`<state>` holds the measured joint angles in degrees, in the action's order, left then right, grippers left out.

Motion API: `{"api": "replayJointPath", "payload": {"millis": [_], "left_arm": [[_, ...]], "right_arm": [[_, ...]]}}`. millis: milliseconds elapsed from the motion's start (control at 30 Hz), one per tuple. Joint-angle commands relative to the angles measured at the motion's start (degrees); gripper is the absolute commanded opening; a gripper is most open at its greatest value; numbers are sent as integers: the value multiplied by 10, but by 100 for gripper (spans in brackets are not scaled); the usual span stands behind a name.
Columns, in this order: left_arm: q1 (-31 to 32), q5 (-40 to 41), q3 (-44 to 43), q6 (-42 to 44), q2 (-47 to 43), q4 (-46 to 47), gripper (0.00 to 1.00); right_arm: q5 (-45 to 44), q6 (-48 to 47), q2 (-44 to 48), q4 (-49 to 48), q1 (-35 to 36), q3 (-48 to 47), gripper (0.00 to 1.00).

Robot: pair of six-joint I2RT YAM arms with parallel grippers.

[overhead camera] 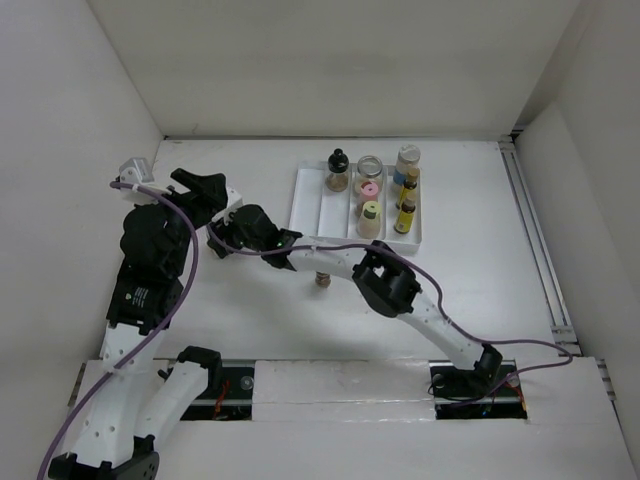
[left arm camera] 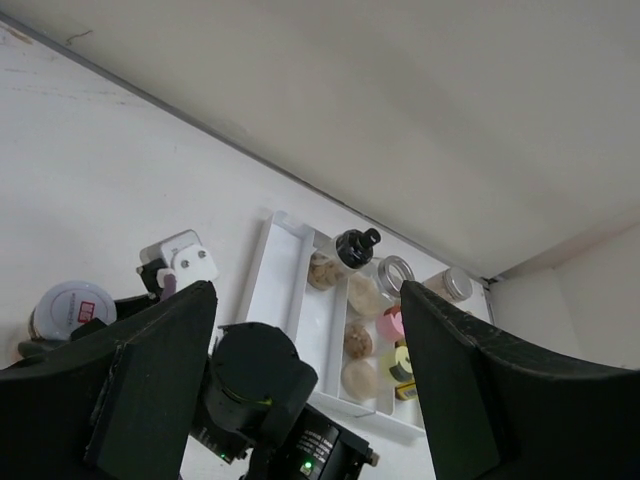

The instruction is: Organize the condiment bottles

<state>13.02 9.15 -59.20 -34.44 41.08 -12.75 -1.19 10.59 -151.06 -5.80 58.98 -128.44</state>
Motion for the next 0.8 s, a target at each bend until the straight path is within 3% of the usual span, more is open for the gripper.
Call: {"api": "replayJointPath", "payload": {"millis": [0,167,367,767], "left_arm": [[-3,4,-20,-2,-4,12,69],[-3,21,-20,3,-9,12,69],[-3,26,-20,3,-14,6,68],[-3,-23,8,3,-3,33,68]], "right_arm": [[-43,23,84,-162,4,77,49],[-43,29,190,-231,-2,178,44],[-26,43,290,-258,-56,266,43],[-60,5,278,-210,-180,256,43]]}}
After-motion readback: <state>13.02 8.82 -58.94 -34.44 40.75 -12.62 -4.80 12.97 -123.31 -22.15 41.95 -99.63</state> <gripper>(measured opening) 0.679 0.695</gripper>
